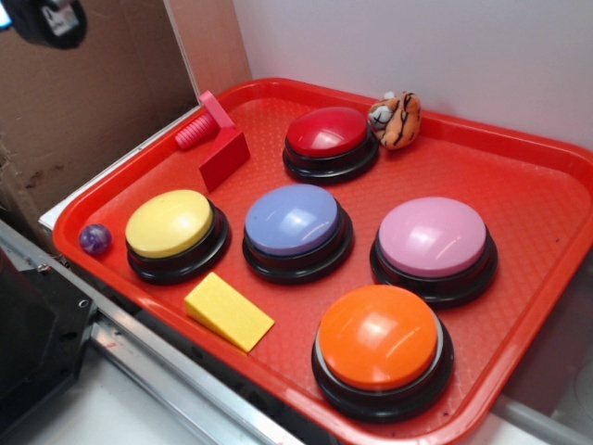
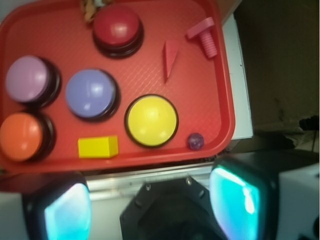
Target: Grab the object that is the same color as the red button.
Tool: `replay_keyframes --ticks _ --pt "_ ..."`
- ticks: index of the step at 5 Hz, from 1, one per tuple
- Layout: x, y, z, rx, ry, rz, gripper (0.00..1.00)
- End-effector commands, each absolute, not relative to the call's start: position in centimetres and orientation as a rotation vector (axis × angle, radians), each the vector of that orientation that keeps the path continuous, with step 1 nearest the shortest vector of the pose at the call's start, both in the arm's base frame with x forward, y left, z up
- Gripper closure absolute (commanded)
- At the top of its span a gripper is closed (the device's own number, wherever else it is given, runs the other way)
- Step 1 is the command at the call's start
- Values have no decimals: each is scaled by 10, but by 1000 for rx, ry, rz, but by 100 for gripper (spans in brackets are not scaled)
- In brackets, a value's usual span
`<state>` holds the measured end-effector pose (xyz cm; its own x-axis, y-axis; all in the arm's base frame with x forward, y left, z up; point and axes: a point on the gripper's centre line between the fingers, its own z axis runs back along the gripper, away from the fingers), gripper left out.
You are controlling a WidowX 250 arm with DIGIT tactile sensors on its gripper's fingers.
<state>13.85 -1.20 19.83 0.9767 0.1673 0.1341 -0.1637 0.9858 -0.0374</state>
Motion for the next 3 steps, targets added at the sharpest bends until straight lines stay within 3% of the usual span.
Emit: replay_keyframes --ticks 1,3 --pt "181 28 152 -27 -180 362 0" --pt "215 55 98 18 -173 457 0"
